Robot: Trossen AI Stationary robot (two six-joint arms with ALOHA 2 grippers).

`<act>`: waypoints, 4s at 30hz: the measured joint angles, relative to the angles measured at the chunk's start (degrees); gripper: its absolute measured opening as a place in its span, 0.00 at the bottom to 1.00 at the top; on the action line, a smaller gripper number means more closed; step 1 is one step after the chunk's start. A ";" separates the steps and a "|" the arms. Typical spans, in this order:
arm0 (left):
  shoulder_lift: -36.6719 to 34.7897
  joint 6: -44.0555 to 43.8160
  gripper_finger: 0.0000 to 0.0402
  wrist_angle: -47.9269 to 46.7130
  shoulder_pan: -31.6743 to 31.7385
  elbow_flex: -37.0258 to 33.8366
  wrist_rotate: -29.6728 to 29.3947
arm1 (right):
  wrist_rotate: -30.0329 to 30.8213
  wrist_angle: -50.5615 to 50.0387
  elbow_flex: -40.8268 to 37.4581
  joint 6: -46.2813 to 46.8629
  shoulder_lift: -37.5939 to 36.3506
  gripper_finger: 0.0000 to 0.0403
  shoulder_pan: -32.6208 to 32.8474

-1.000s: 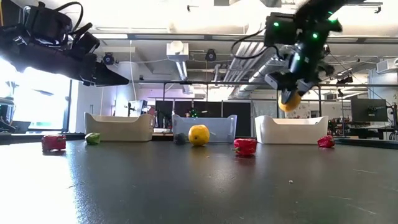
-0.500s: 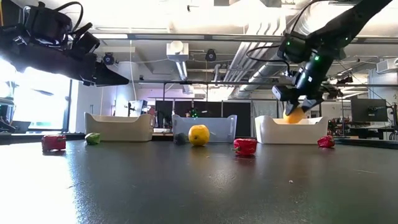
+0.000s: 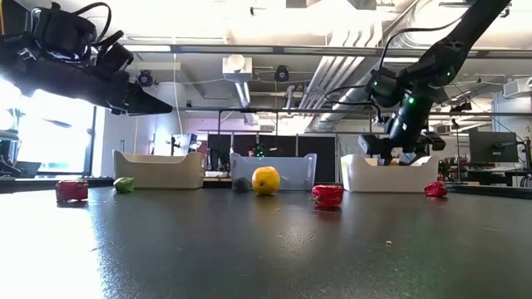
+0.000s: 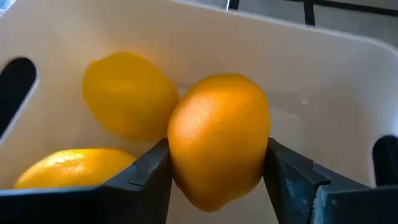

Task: Sort produce into baskets
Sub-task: Put the lemon into the white bin, then put the red bell pepper into the gray bin

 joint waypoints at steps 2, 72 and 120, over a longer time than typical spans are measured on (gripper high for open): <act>0.01 -0.02 0.25 -0.02 0.00 0.00 0.00 | 0.01 -0.13 0.00 0.99 0.30 0.51 0.00; 27.74 -8.35 0.35 -69.14 -34.26 35.73 7.02 | -8.89 15.84 4.71 -13.08 -0.56 0.01 47.10; 39.17 -2.28 0.10 -72.41 -32.49 42.01 0.45 | -8.91 14.58 4.71 -12.95 -0.51 0.01 47.12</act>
